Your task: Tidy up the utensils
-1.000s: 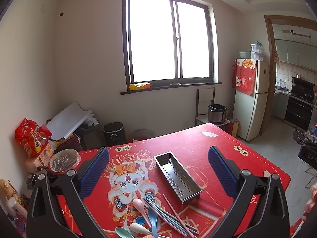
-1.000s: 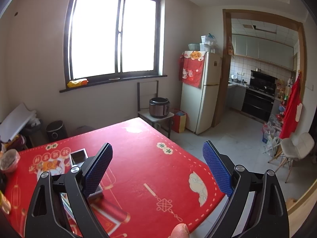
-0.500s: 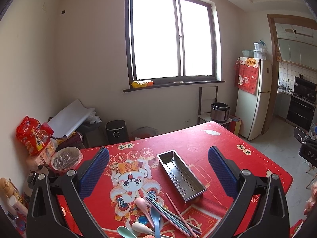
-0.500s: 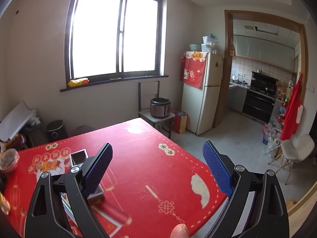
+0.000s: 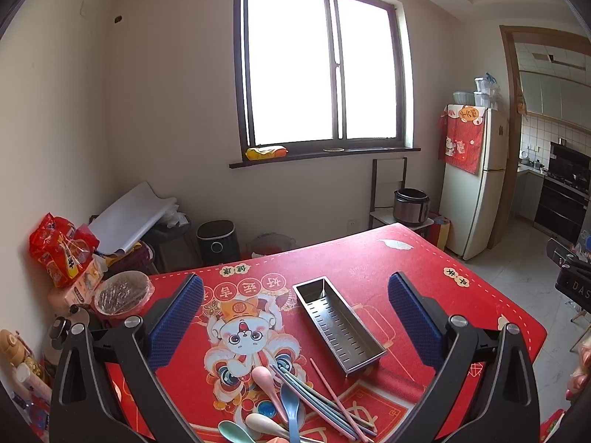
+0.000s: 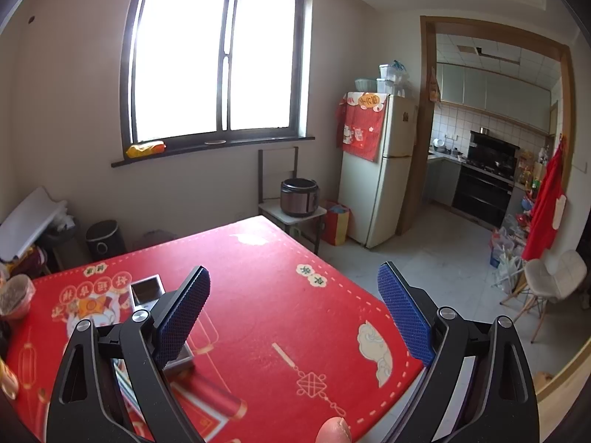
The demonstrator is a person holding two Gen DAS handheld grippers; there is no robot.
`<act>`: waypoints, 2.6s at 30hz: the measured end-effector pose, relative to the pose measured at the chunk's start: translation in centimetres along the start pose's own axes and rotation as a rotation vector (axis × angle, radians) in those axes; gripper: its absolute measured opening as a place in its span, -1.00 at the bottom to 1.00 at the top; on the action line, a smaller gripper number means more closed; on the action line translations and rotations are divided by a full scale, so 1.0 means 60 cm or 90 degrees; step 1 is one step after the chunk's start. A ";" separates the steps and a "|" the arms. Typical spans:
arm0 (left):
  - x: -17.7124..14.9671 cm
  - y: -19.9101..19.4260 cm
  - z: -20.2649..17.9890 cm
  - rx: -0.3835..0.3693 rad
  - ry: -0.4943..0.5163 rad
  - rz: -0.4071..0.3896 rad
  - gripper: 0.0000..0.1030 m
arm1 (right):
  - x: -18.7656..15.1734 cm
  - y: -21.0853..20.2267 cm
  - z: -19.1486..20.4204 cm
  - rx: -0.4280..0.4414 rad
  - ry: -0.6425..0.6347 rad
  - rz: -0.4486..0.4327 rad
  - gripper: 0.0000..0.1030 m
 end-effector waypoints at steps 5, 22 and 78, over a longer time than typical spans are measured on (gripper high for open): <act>-0.002 0.001 0.001 -0.002 0.000 0.001 0.90 | -0.001 0.001 0.000 0.000 0.000 0.001 0.73; -0.005 0.006 0.004 -0.002 -0.006 0.003 0.90 | -0.007 0.007 0.006 0.004 -0.003 0.005 0.73; -0.525 0.128 0.049 0.117 -0.324 0.424 0.73 | -0.371 0.249 0.189 0.403 -0.276 0.404 0.73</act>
Point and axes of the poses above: each gripper's, at about its wrist camera, not at the fingertips, and y roughly the way its jaws point, z to its left, x to its top, the point moved 8 cm from there along y, roughly the way its jaws point, and after that the axes turned 13 degrees about y, right-handed, at the moved point
